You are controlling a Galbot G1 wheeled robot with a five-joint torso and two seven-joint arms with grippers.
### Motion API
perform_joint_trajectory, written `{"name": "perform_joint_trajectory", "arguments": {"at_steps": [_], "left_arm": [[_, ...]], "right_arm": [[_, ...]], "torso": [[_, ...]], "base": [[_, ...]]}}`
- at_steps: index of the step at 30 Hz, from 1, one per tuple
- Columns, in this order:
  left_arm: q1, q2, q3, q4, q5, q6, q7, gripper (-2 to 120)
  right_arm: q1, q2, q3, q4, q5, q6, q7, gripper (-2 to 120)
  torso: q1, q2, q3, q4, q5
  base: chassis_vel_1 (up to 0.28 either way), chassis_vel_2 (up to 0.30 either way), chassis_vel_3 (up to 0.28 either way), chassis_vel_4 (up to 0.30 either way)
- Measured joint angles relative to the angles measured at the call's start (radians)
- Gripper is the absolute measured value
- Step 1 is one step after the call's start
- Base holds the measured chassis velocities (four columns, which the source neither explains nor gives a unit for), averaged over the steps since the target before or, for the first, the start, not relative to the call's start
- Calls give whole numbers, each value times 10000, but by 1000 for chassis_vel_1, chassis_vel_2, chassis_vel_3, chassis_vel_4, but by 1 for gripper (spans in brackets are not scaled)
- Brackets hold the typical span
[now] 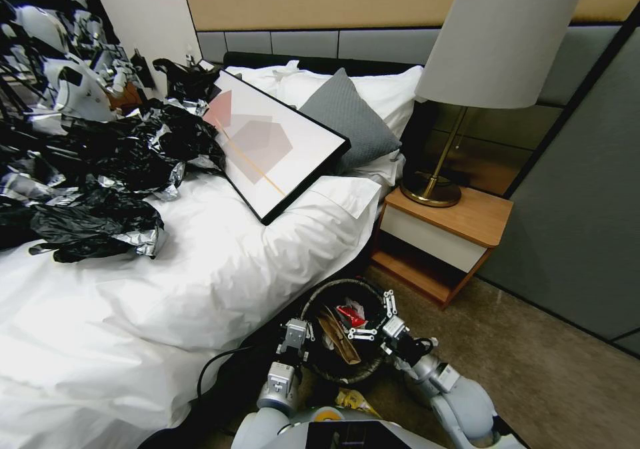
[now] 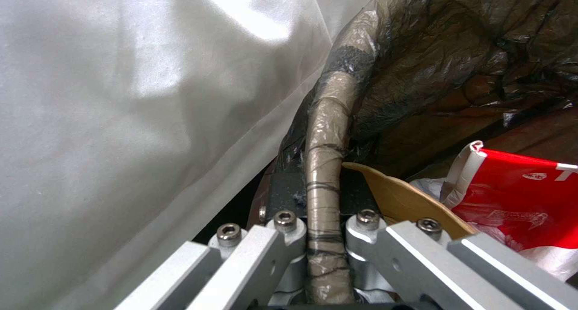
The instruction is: Pick up the trash bin, then pick up the garbage from the floor and place it into the trash bin.
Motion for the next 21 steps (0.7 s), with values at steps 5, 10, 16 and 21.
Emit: {"name": "perform_joint_trajectory", "arguments": {"at_steps": [5,10,16,21], "left_arm": [[-4,0,0,0,-1,-24,-3,1],[-20,12,1,1,-25,-28,-6,1],[-7,15,0,-5,-25,-28,-9,1],[13,14,0,-16,-17,-28,-10,1]], "right_arm": [[-282,655,306,304,45,392,1159,100],[-861,1406,332,-37,59,991,2095,100],[-1044,1586,486,-786,59,1554,2185,100],[-983,1645,460,-1006,60,1619,2045,100]], "torso": [[0,0,0,0,-1],[0,0,0,-3,-1],[0,0,-1,0,0],[0,0,0,0,0]], "base": [[0,0,0,0],[0,0,0,0],[0,0,0,0],[0,0,0,0]]}}
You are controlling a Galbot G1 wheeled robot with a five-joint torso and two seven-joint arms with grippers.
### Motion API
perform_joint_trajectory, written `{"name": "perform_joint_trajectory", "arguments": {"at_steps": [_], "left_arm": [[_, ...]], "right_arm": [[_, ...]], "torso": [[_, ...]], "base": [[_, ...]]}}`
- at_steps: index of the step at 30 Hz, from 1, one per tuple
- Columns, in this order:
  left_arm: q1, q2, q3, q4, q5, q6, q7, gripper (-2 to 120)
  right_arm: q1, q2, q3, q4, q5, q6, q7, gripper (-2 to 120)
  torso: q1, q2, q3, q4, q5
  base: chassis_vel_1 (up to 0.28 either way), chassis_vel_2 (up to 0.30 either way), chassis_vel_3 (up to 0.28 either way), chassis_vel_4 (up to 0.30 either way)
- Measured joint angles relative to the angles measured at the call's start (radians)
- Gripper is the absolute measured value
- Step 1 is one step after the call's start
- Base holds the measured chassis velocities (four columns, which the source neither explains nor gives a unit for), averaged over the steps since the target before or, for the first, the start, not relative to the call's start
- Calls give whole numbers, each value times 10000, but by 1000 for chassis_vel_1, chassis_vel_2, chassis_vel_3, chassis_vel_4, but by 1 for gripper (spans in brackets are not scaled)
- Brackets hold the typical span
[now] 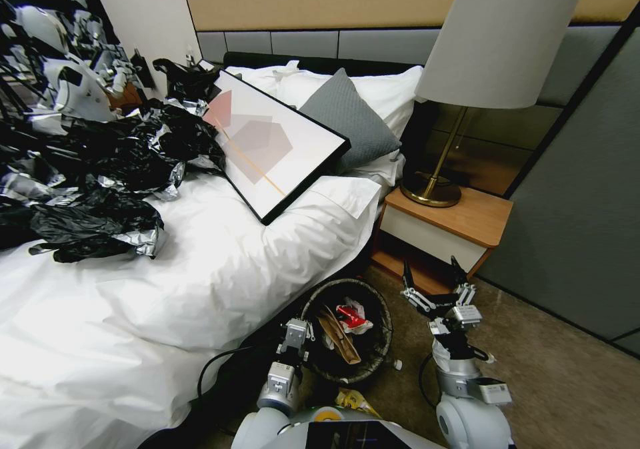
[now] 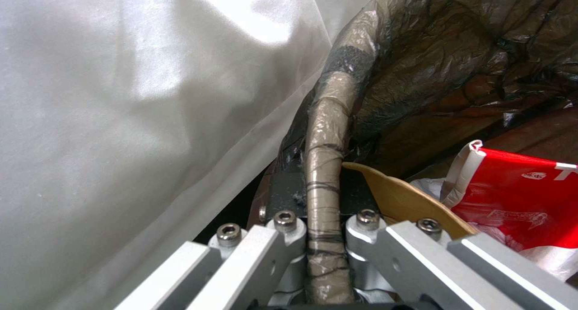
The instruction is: Pick up the trash bin, then pick up the garbage from the floor and place it into the trash bin.
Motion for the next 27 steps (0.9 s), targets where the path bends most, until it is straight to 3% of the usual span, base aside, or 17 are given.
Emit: {"name": "perform_joint_trajectory", "arguments": {"at_steps": [11,27], "left_arm": [[75,-26,-1,-137,18,-20,-12,1],[15,-29,0,-159,-30,-52,4,1]], "right_arm": [[168,-98,33,-76,120,-52,-176,100],[221,-98,205,-121,153,-8,-242,100]], "torso": [[1,0,1,1,1],[-2,0,-1,0,1]], "base": [[37,-39,-41,47],[227,-230,-222,232]]}}
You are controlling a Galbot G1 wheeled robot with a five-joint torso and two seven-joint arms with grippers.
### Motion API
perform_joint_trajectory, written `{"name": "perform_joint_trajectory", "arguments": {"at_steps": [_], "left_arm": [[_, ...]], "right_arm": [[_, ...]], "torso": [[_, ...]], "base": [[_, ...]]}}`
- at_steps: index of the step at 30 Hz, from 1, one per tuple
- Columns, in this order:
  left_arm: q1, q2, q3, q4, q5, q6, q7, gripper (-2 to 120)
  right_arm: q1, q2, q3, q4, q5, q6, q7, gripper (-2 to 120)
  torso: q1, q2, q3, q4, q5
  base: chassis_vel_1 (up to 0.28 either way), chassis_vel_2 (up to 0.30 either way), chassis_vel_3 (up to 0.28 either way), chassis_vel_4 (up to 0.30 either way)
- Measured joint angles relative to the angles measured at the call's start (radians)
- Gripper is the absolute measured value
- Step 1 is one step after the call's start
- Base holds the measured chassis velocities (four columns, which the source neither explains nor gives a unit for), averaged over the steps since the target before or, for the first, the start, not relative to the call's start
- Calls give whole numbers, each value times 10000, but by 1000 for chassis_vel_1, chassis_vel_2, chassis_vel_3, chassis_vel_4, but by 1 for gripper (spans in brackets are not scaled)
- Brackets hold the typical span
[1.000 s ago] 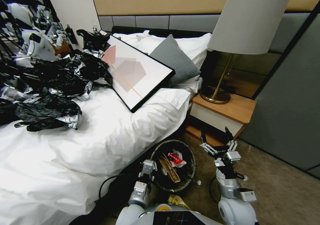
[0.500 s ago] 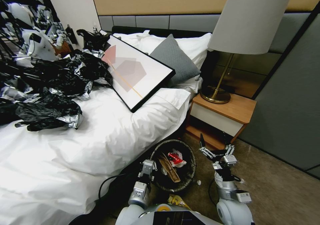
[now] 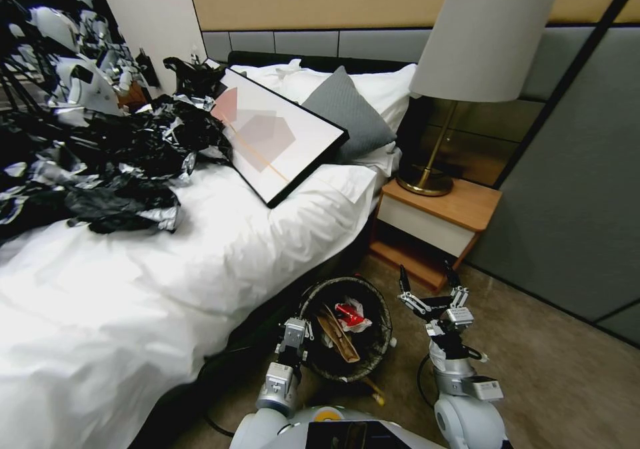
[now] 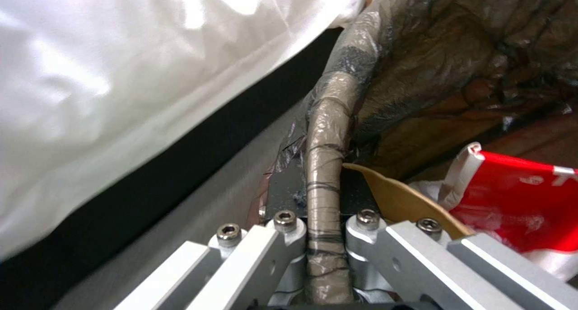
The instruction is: Pick up the trash bin, then pick up the garbage from the floor and place it into the trash bin.
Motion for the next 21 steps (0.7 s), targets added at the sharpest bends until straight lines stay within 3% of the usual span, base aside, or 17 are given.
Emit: {"name": "perform_joint_trajectory", "arguments": {"at_steps": [4,21], "left_arm": [[11,0,0,-1,4,-3,6,1],[49,-1,0,-151,12,-4,14,1]], "right_arm": [[80,-40,51,-34,2,35,1,100],[281,-116,81,-92,-166,126,-54,100]], "torso": [[-1,0,-1,-1,0],[2,0,2,0,-1]], "base": [[135,-107,-140,90],[-18,14,27,-9]]}}
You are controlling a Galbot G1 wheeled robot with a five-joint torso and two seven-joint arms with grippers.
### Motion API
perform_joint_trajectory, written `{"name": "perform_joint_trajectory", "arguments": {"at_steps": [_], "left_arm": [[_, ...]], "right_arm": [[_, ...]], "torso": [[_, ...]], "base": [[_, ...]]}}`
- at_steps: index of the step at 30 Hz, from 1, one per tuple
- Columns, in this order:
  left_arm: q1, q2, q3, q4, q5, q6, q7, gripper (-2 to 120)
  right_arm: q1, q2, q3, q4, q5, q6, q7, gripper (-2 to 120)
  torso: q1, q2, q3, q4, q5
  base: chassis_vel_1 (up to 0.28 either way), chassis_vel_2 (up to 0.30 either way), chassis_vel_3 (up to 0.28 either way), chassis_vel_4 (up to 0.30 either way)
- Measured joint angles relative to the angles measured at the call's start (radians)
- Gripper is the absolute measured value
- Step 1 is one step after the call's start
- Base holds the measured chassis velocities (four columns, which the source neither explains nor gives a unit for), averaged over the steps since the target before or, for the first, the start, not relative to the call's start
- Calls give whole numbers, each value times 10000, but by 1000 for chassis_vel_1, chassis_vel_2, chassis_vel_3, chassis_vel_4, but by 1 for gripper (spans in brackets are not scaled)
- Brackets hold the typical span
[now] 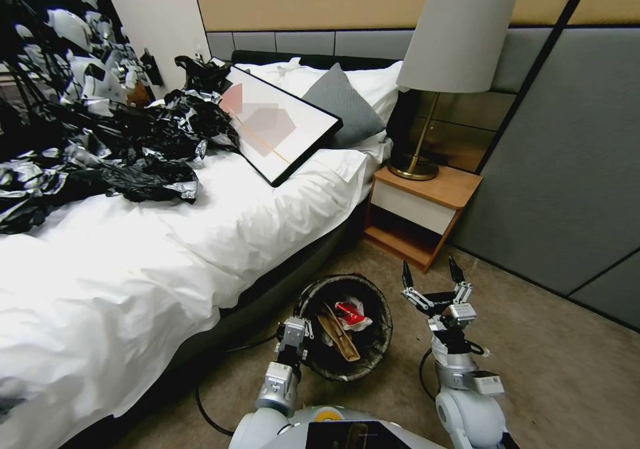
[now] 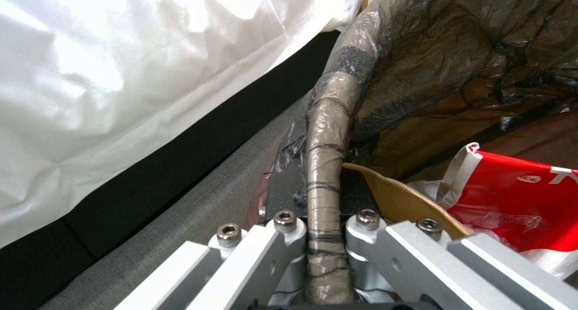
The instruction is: Pick up the trash bin, then pick up the garbage from the floor and place it into the trash bin.
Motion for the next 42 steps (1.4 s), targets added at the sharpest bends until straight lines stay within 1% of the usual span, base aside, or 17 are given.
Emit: {"name": "perform_joint_trajectory", "arguments": {"at_steps": [25,29,33,38,39,42], "left_arm": [[-11,3,0,-58,-161,25,-41,0],[-5,3,0,-128,-169,28,-45,0],[29,0,-107,-310,-262,64,-11,0],[57,8,-273,-414,-319,73,81,0],[56,20,-349,-451,-364,79,129,0],[40,38,-494,-496,-405,91,156,0]], "right_arm": [[46,7,77,-53,-42,87,-123,100],[238,-123,199,-209,-2,1,-122,100],[763,-455,500,-673,97,-356,-311,100],[1221,-684,614,-1101,123,-750,-625,100],[1527,-821,635,-1435,135,-978,-837,100],[1871,-993,636,-1912,119,-1211,-1138,100]], "torso": [[0,0,-1,1,0],[0,0,-2,0,1],[0,0,-1,1,2],[0,0,-1,0,1],[0,0,-1,2,0],[0,0,-1,2,2]], "base": [[0,0,0,0],[0,0,0,0],[0,0,0,0],[0,0,0,0],[0,0,0,0],[0,0,0,0]]}}
